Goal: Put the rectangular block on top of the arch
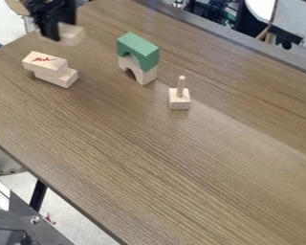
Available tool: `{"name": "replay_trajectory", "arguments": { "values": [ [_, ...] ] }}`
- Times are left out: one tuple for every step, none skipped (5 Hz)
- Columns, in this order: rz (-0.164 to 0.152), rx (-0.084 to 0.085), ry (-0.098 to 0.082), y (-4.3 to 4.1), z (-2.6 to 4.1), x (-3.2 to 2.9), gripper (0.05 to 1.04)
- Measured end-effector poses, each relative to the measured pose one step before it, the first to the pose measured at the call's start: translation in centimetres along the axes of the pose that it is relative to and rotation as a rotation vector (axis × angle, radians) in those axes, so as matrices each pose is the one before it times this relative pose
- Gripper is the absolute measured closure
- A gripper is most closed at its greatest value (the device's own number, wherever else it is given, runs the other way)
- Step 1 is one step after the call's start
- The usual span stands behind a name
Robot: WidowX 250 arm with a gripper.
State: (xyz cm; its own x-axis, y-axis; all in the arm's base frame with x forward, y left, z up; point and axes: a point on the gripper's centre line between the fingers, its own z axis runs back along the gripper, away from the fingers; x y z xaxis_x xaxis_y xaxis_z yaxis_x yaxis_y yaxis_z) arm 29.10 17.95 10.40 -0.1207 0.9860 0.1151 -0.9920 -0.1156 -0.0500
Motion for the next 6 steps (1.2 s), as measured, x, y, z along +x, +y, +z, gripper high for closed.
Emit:
{"name": "replay_trajectory", "arguments": {
  "values": [
    [-0.1170,-0.0452,-0.0058,-2.062,2.083,-1.032,0.544],
    [-0.0420,-0.0078,0.0032,-1.582,0.392,-0.587,0.544],
    [-0.0117,-0.0175,0.0032,-1.296,0.519,-0.634,0.544],
    [-0.0018,-0.0032,0.0103,-0.623,-0.122,-0.858,0.544],
    [0.0068,0.0075,-0.0069,-0.408,-0.460,-0.641,0.544],
    [-0.0169,0.0024,-0.0039,-0.317,-0.500,-0.839,0.544]
  ]
}}
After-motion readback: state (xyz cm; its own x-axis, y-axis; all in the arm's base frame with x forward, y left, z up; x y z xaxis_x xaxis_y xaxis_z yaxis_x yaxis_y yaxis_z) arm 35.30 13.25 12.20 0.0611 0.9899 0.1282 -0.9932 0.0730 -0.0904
